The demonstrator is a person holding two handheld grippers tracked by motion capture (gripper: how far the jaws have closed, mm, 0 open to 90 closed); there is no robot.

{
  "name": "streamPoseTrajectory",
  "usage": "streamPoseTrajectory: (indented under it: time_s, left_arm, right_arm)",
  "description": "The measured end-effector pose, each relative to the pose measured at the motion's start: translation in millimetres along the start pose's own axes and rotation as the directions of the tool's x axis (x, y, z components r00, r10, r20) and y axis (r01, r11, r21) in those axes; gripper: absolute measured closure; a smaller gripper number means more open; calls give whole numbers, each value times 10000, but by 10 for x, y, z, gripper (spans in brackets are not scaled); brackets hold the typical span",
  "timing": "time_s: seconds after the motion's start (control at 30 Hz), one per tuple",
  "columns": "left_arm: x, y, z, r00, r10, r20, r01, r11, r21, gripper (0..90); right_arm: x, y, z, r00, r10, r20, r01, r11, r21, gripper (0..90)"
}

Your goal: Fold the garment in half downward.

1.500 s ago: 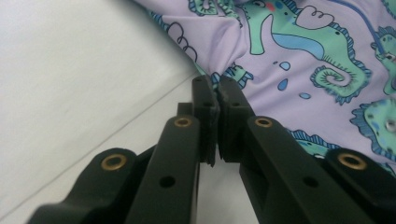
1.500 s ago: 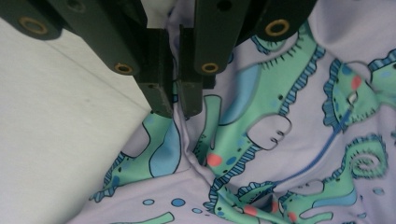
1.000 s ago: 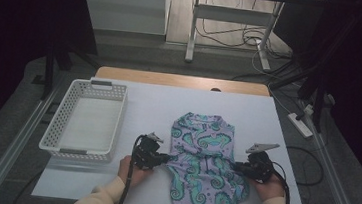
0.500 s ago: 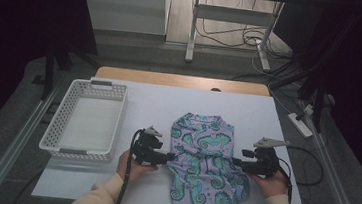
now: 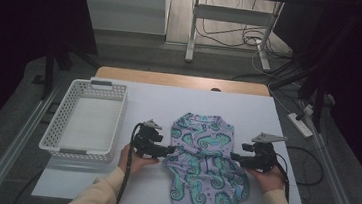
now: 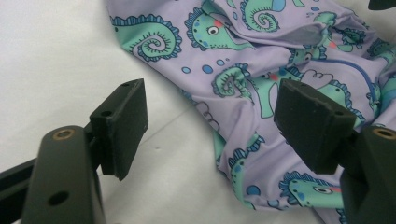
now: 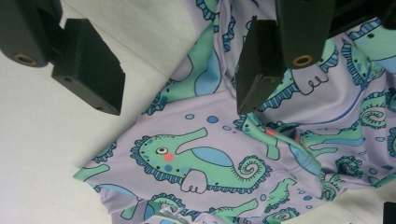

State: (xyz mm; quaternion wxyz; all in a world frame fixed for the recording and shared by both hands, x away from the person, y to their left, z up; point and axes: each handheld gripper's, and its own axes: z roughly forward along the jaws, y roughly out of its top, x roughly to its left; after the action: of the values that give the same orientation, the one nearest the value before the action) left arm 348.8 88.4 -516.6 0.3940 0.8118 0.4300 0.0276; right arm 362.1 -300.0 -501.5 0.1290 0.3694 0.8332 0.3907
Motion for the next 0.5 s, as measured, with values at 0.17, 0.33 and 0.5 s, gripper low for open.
streamPoseTrajectory:
  time_s: [0.17,0.33,0.5]
  left_arm:
    - [44,44,30,9998,-176,-45,176,9998,-20,261]
    - [45,80,62,9996,-115,-267,117,9999,54,234]
    - [45,108,80,9995,-86,-316,89,9999,95,223]
  right_arm:
    - [-9,41,34,9999,-104,85,104,9999,69,302]
    - [-11,78,67,9997,-202,107,201,9998,87,301]
    - [-23,97,91,9998,-193,103,192,9997,138,298]
